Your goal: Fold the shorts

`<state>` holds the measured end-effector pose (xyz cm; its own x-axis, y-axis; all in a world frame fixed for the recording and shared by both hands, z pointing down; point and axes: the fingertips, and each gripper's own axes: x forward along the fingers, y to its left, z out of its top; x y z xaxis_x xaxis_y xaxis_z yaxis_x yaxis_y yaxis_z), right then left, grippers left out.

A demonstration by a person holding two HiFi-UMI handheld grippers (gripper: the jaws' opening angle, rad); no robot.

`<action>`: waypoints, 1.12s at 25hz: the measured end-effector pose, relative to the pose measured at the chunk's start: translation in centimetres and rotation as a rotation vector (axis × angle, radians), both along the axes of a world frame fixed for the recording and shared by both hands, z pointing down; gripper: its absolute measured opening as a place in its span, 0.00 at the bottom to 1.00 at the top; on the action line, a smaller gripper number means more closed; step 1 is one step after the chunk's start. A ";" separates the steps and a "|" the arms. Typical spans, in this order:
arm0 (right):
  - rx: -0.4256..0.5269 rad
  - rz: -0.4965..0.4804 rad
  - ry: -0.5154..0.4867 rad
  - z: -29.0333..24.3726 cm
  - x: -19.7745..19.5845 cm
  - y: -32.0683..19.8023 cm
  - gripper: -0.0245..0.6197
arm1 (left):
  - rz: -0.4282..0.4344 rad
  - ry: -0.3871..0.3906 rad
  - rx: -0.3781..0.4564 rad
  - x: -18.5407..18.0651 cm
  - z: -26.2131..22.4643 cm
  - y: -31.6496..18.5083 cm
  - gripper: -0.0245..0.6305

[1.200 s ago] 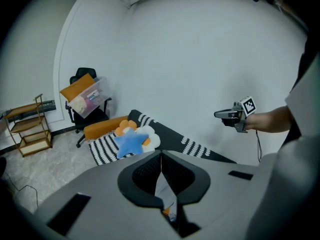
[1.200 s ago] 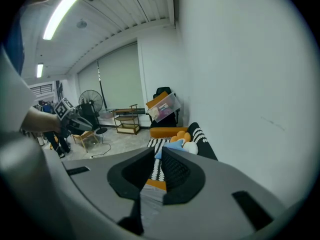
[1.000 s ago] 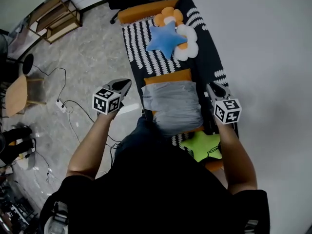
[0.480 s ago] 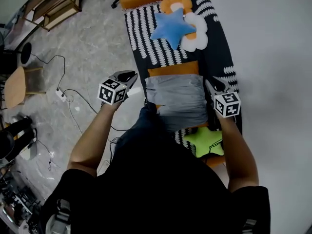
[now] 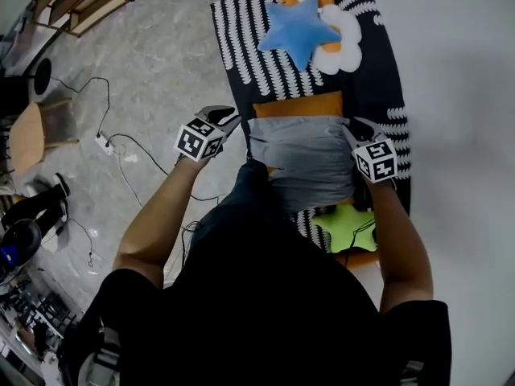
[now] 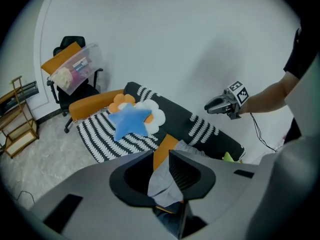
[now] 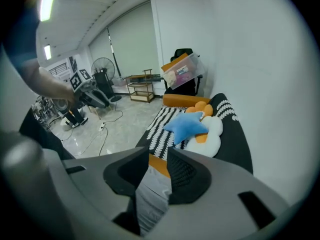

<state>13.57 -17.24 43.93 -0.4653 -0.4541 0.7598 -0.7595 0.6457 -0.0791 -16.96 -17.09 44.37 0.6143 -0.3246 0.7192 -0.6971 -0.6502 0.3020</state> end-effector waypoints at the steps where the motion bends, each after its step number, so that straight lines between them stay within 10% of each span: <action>1: -0.010 -0.015 0.010 0.8 -0.1 -0.1 0.23 | 0.015 -0.007 -0.002 0.1 0.7 -0.1 0.21; 28: -0.286 -0.181 0.135 21.1 0.3 -1.6 0.29 | 0.279 -0.081 -0.104 -0.2 21.9 -0.7 0.33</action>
